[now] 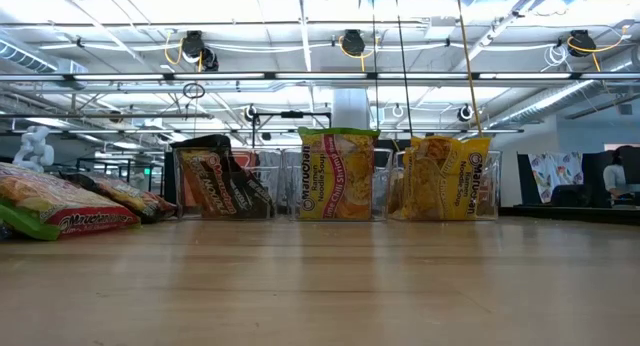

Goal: Sort Maruchan noodles
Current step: Put the black noodle pack into the left transparent bin

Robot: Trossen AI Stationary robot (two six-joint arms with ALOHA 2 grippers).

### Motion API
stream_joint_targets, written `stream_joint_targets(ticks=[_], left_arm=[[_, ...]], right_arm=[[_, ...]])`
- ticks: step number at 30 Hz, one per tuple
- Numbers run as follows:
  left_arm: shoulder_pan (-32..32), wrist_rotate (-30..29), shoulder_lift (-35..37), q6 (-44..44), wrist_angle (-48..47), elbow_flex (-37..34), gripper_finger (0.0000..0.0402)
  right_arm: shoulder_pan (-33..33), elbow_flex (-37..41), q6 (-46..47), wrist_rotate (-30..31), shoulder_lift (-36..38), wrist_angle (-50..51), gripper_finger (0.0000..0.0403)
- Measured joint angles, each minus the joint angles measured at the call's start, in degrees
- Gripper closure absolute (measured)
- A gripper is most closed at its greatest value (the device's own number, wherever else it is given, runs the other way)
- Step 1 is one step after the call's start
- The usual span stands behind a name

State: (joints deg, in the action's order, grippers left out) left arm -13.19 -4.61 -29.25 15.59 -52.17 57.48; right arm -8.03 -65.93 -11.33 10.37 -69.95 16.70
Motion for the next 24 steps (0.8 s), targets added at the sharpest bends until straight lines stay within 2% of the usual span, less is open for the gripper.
stream_joint_targets(ticks=[5, 16, 24], left_arm=[[-0.69, -0.01, 2.03, -0.34, 0.25, -0.79, 0.0373], [-0.86, 0.01, 1.98, -1.77, 0.22, -0.79, 0.0373], [-0.86, 0.08, 1.96, -2.99, 0.2, -0.79, 0.0373]], right_arm=[[-0.35, -1.55, -2.32, -1.66, -5.9, -4.95, 0.0342], [-0.5, -13.93, -8.35, -1.79, -21.12, -5.52, 0.0342], [-0.5, -23.81, -7.85, -12.99, -32.88, -5.72, 0.0342]])
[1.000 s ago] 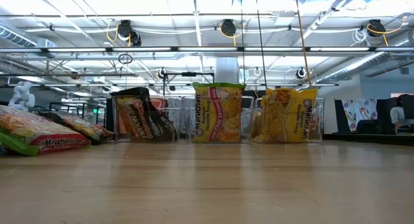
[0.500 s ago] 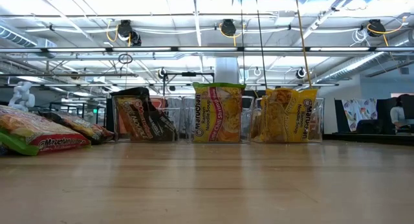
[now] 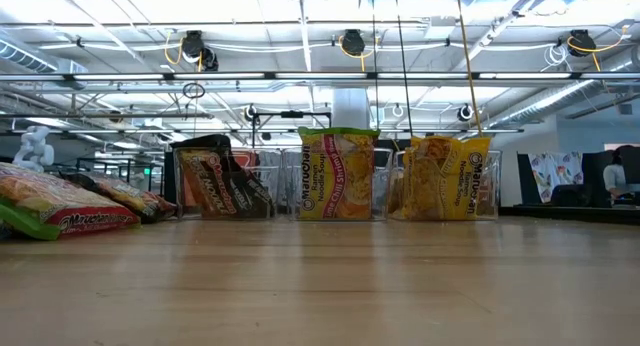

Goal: Sort Maruchan noodles
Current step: Put the black noodle pack into the left transparent bin

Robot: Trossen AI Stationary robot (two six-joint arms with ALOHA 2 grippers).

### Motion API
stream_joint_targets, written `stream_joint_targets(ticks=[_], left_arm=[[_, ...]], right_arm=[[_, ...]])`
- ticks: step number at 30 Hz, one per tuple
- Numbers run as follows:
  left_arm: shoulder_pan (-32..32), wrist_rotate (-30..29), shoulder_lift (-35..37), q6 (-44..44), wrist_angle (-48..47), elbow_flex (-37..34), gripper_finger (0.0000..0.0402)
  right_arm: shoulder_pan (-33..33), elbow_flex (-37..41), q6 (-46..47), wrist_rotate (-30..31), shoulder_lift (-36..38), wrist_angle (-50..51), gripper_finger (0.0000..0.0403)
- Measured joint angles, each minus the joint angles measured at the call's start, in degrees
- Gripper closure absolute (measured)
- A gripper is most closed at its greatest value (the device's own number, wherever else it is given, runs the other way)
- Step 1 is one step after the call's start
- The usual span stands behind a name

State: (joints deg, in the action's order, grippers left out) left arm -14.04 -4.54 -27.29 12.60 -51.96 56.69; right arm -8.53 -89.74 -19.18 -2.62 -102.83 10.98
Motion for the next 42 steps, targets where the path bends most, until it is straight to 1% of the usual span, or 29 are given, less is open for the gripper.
stream_joint_targets(ticks=[4, 9, 13, 18, 25, 31, 35, 39, 42], left_arm=[[0.0, 0.04, 0.0, -0.46, -0.04, 0.0, 0.0373], [0.0, 1.79, 0.0, -0.92, -0.07, 0.0, 0.0373], [0.0, 1.96, 0.0, -0.92, -0.11, 0.0, 0.0373], [0.0, 2.28, 0.0, -0.92, -0.13, 0.0, 0.0373], [0.02, 3.13, 0.0, -0.9, -0.15, 0.0, 0.0373], [0.02, 3.21, -0.01, -1.11, -0.15, 0.0, 0.0373], [0.02, 3.21, -0.02, -0.92, -0.15, 0.0, 0.0373], [0.02, 3.21, -0.02, -0.89, -0.14, 0.02, 0.0373], [0.01, 3.22, -0.09, -0.61, -0.09, 0.02, 0.0373]], right_arm=[[-0.02, -6.13, 0.17, -3.49, -6.22, 0.34, 0.0342], [0.05, -13.17, 0.07, -3.81, -12.41, 0.01, 0.0342], [0.19, -18.92, 0.46, -8.23, -17.33, -0.54, 0.0342], [0.19, -24.77, 1.25, -11.43, -23.37, -0.61, 0.0342], [0.17, -25.22, 5.52, -14.73, -28.13, -0.81, 0.0342], [0.19, -25.2, 9.98, -20.17, -30.72, 1.47, 0.0342], [0.2, -25.09, 11.44, -23.19, -32.85, 0.48, 0.0342], [0.51, -25.13, 11.46, -23.25, -34.88, -2.76, 0.0342], [1.07, -25.12, 13.91, -23.22, -36.28, -7.71, 0.0342]])
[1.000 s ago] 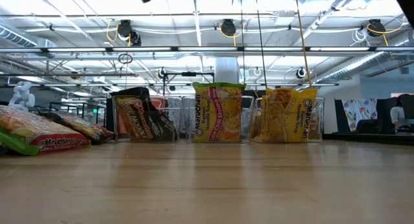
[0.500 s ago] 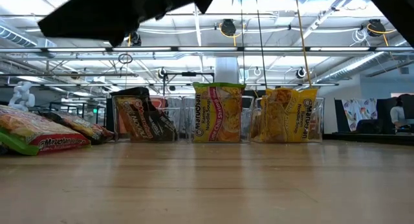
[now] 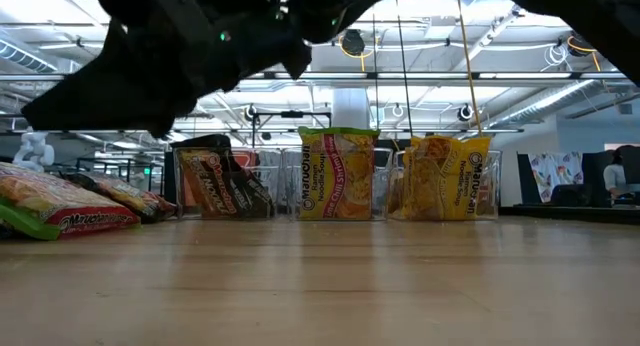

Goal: Sort Maruchan noodles
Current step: Put the black noodle pack into the left transparent bin

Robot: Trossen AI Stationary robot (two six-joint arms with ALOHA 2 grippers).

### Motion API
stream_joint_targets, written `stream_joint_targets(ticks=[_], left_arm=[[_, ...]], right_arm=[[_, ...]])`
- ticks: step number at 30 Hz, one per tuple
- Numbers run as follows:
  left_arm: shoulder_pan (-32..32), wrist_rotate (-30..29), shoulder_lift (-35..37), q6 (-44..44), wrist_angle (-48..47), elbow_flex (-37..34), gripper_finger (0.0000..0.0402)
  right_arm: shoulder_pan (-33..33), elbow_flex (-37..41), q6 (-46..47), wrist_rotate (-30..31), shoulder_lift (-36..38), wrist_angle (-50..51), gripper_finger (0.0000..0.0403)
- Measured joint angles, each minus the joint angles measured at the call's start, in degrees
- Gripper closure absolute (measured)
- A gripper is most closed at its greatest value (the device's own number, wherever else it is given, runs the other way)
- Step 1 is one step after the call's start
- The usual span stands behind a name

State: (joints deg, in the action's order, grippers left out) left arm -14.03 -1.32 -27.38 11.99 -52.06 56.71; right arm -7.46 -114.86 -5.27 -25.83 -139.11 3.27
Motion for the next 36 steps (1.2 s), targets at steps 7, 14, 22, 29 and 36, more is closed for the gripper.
stream_joint_targets(ticks=[7, 14, 22, 29, 36], left_arm=[[0.01, -0.01, 0.0, 0.22, -0.01, 0.0, 0.0373], [0.01, -0.01, 0.0, 1.41, -0.98, 0.0, 0.0373], [0.01, -0.01, 0.0, 2.36, -1.75, 0.0, 0.0373], [0.01, 0.49, 0.0, 2.88, -1.72, 0.02, 0.0373], [0.01, 2.84, 0.0, 3.21, -1.81, 0.02, 0.0373]], right_arm=[[0.57, -0.03, 0.55, 0.01, -0.7, -5.54, 0.0342], [0.31, -0.03, 0.39, 0.01, -0.72, -3.39, 0.0342], [-0.56, -0.01, -1.11, -2.79, -1.98, -12.07, 0.0342], [-0.19, -0.01, 2.0, -2.79, -4.24, -23.6, 0.0342], [1.06, 0.01, 1.68, 0.42, -4.39, -30.27, 0.0342]])
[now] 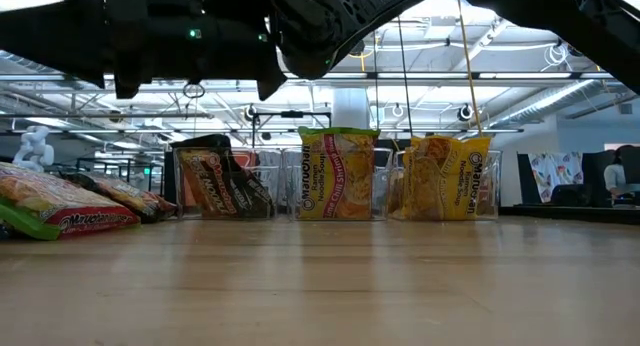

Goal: Sort Maruchan noodles
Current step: Put the black noodle pack into the left transparent bin

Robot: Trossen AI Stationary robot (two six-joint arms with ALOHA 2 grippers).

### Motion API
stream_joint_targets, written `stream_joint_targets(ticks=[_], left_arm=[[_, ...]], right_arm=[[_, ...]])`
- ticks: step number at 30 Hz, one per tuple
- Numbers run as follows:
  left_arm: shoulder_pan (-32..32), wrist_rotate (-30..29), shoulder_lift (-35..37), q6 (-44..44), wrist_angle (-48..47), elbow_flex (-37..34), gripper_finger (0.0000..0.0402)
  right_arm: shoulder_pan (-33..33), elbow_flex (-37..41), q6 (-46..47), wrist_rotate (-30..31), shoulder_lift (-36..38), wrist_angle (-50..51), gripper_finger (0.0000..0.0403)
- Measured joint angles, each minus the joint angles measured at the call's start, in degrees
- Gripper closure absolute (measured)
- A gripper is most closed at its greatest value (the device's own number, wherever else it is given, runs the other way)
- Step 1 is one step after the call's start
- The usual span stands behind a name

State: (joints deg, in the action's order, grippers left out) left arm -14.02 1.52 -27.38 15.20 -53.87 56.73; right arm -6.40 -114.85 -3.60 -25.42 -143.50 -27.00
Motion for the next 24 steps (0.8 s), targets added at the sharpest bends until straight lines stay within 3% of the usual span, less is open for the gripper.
stream_joint_targets(ticks=[11, 15, 19, 24], left_arm=[[0.0, 0.04, 0.02, -1.39, -0.33, 0.0, 0.0373], [0.0, 0.05, 0.02, -1.44, -0.56, 0.0, 0.0373], [0.0, 0.08, 0.0, -1.44, -0.94, 0.0, 0.0373], [0.0, 0.1, 0.02, -1.2, -0.96, 0.0, 0.0373]], right_arm=[[0.01, -0.02, 0.18, 0.1, -4.23, -5.36, 0.0342], [0.01, -0.07, 3.18, -1.13, -4.45, 3.63, 0.0342], [0.01, -0.02, 3.52, -7.43, -4.57, 14.65, 0.0342], [-0.45, -0.02, 4.46, -10.73, -4.5, 19.21, 0.0342]])
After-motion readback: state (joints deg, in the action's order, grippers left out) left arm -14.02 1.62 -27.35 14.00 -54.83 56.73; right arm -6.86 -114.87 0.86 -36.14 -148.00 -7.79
